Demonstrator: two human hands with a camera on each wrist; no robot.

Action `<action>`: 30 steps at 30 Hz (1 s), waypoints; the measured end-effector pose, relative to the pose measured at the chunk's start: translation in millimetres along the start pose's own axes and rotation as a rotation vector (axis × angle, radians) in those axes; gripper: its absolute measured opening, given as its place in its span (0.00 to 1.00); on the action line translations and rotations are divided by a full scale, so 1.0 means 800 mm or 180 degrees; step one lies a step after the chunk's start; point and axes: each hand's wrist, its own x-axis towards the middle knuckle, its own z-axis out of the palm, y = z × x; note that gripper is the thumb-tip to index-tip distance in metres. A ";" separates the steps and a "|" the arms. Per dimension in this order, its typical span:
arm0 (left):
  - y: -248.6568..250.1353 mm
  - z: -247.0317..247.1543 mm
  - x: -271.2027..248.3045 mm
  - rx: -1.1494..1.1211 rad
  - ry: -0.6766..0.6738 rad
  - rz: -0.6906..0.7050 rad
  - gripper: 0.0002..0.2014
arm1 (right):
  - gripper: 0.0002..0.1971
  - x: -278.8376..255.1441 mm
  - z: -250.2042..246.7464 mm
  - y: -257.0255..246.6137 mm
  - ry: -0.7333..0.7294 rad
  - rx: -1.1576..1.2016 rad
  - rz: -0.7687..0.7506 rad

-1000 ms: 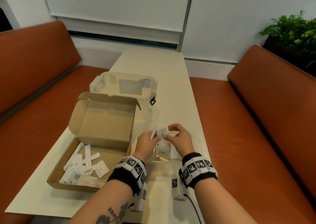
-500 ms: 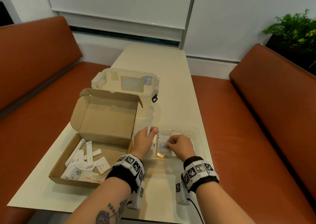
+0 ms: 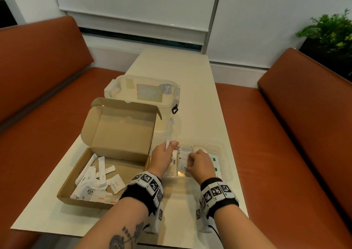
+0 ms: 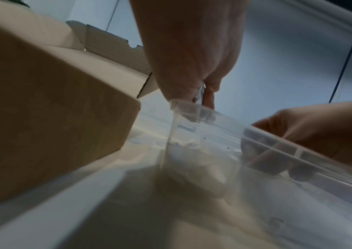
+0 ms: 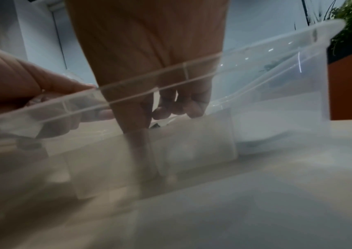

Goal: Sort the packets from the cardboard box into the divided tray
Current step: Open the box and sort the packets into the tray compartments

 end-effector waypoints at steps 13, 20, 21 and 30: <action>0.015 -0.001 -0.008 -0.0662 -0.0219 -0.0103 0.18 | 0.05 -0.001 -0.007 -0.010 0.0390 0.1276 0.0035; 0.035 -0.008 -0.011 -0.1035 -0.0391 -0.0007 0.22 | 0.07 -0.005 -0.034 -0.040 -0.0560 0.3210 0.0131; 0.037 -0.009 -0.011 -0.1053 -0.0385 -0.0038 0.22 | 0.06 -0.005 -0.035 -0.040 -0.0518 0.3278 0.0119; 0.041 -0.018 0.000 -0.0833 0.0131 -0.0232 0.09 | 0.11 0.001 -0.032 -0.029 0.0534 0.2376 -0.0070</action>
